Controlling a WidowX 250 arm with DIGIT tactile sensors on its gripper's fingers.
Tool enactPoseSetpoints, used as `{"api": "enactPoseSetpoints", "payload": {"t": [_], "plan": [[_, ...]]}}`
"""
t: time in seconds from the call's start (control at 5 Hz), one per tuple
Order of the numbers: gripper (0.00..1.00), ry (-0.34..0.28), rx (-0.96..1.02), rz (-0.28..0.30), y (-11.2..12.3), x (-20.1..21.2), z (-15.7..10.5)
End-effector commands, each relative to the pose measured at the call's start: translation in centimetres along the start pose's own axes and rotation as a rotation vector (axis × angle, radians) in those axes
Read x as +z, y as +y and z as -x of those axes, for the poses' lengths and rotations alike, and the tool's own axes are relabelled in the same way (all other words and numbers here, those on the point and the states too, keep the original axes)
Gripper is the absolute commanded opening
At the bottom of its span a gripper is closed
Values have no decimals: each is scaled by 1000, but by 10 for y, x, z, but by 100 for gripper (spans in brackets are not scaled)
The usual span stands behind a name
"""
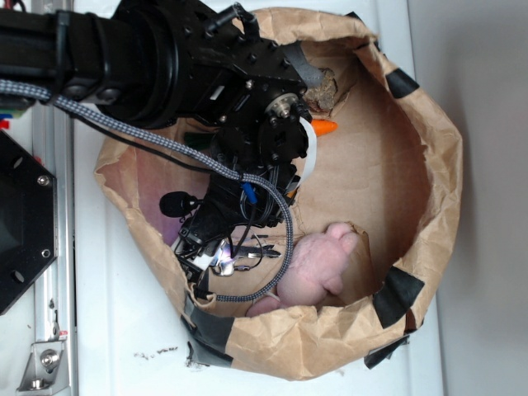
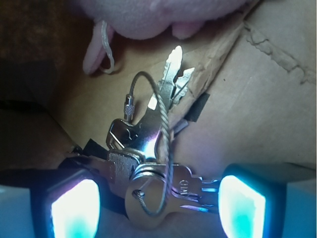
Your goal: Grab the silver keys.
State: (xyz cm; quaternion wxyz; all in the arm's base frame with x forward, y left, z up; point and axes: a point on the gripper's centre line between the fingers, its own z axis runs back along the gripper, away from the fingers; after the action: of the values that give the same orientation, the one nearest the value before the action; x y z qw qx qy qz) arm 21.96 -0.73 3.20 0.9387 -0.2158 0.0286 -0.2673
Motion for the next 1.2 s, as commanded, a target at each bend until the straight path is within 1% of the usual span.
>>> {"api": "enactPoseSetpoints", "payload": {"t": [0.0, 0.4, 0.6, 0.8, 1.0], "plan": [[0, -44, -8, -17, -11, 9, -13], [0, -59, 2, -19, -10, 21, -23], [0, -61, 13, -9, -7, 25, -25], [0, -55, 16, -14, -6, 29, -29], [0, -86, 35, -37, -7, 45, -32]]}}
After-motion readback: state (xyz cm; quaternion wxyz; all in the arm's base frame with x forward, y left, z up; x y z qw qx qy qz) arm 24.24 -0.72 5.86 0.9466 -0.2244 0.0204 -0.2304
